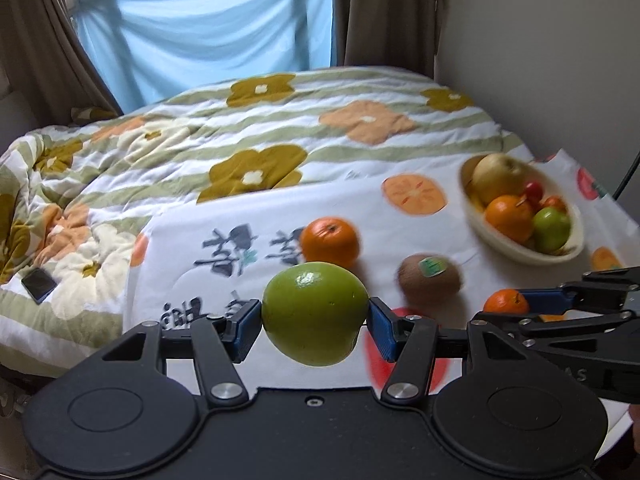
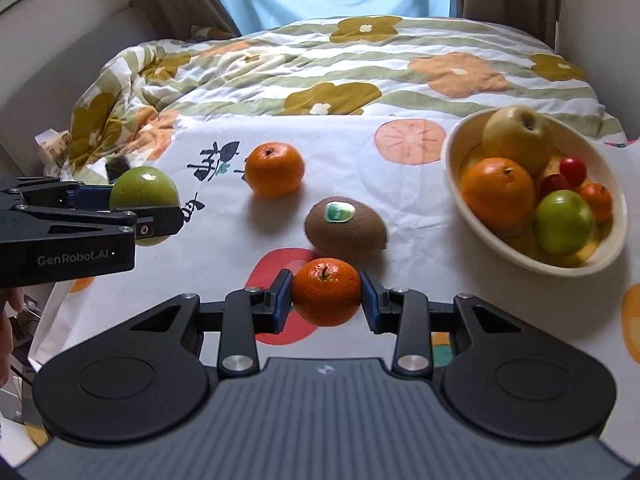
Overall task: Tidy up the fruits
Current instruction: 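Carry the green apple and tangerine into the bowl and open both grippers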
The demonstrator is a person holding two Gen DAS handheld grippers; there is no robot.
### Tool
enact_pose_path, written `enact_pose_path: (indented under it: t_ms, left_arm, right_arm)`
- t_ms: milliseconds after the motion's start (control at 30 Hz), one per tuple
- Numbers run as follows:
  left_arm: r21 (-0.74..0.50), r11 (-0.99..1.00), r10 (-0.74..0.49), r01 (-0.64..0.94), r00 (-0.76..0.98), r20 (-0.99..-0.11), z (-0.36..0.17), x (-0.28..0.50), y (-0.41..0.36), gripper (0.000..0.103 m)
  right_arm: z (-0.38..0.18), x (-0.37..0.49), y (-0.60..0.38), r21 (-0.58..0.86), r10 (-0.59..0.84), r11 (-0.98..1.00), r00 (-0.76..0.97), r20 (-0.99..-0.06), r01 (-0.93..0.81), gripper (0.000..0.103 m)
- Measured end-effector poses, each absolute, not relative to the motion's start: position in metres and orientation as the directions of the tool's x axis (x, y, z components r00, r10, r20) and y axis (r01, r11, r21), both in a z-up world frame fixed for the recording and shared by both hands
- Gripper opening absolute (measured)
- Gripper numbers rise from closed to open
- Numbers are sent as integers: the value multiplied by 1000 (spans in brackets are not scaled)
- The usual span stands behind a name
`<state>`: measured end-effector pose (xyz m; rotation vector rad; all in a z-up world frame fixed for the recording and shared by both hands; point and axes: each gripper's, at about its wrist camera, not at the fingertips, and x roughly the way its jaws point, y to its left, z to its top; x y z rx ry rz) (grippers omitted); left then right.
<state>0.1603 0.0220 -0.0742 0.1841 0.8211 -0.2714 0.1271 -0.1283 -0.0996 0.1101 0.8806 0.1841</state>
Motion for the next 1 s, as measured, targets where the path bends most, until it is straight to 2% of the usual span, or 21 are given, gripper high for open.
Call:
enact_pose_path:
  t_ms: [400,667,1000]
  left_arm:
    - [17,931,-249,365,667,-702,-42,141,-58,61]
    - [-15,912,-302,409,647,-700,-45,148,-117,61]
    - [-16,906,-313,423,644,-698,-58,179,-185,61]
  right_arm:
    - [-65,103,-216,150,140,988,665,-733,-43,51]
    - [-55,107,-281,133,97,991,695,-713,-3,51]
    - [-60,133,-348,109,74,994,710,-700,4,51]
